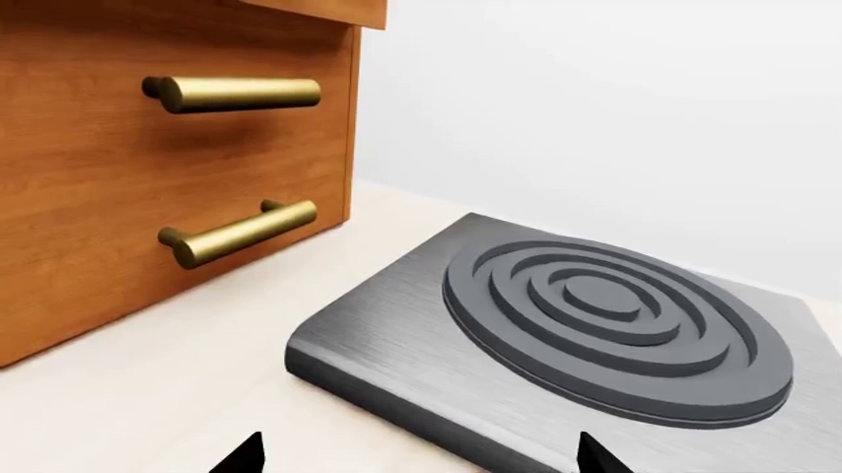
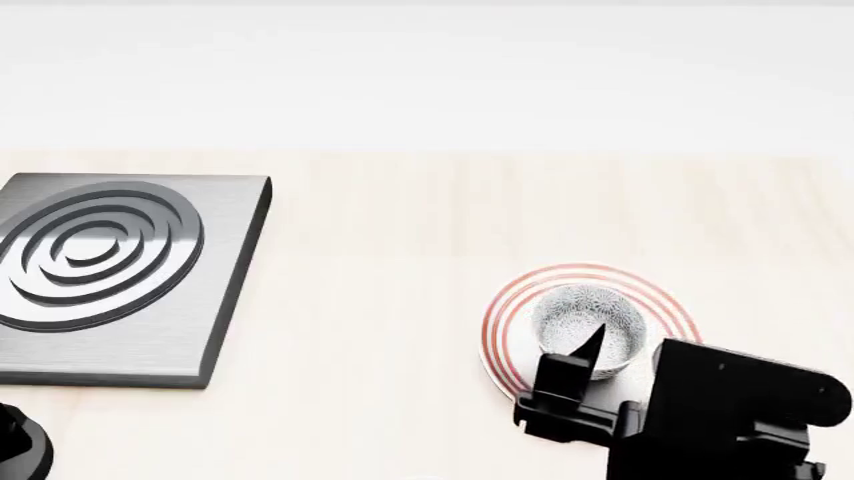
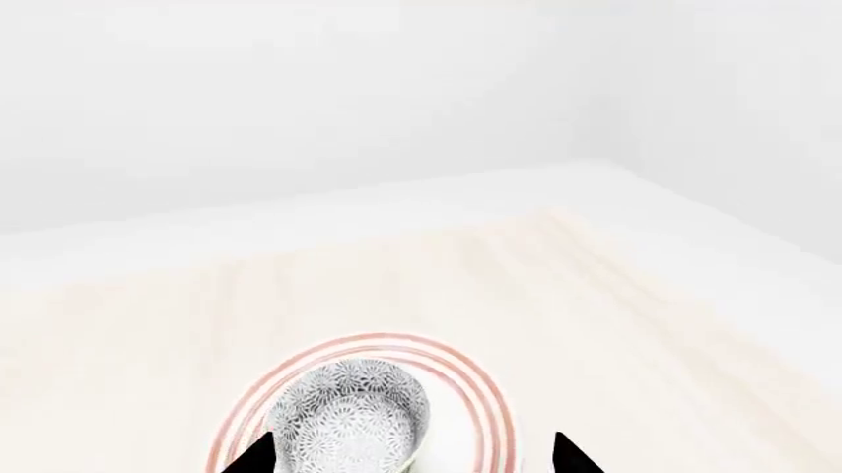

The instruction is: Pick the akita bowl between the plate and the ramekin and place it on the plate.

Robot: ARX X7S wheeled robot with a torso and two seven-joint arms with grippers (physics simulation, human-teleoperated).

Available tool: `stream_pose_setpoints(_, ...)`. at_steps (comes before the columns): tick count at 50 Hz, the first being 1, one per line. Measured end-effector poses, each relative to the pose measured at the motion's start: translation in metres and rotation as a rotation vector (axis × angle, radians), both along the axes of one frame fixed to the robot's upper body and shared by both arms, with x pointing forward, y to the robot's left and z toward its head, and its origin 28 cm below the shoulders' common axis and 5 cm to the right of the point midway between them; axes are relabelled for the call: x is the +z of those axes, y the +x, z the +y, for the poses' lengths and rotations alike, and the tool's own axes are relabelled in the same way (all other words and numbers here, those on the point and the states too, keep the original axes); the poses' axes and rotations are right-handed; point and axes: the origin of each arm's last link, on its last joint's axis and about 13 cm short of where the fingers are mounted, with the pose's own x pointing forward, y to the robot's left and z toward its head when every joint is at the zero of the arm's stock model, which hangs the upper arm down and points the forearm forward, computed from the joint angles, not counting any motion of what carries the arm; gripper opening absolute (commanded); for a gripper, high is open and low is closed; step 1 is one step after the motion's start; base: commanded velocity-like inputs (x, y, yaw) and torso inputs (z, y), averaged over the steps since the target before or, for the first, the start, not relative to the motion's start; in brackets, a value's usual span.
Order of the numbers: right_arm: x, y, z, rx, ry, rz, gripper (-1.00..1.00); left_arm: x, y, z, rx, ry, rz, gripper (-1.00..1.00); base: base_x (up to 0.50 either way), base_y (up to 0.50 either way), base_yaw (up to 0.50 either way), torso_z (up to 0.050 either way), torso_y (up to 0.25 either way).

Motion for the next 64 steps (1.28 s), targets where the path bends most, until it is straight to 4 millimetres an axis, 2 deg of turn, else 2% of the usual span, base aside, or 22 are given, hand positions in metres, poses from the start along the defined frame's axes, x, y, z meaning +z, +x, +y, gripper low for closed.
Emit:
stream_pose_setpoints(32, -0.008, -0.020, -0.010, -0.115, -0.119, -0.195, 1.00, 0.000, 0.000, 0.000, -0.001, 0.011, -0.004, 1.00, 0.00, 0.00, 0.00, 0.000, 0.000)
stream_pose_setpoints(64, 0.004, -0.032, -0.019, -0.170, -0.209, -0.259, 1.00, 0.003, -0.003, -0.001, -0.014, 0.010, -0.018, 1.00, 0.00, 0.00, 0.00, 0.000, 0.000)
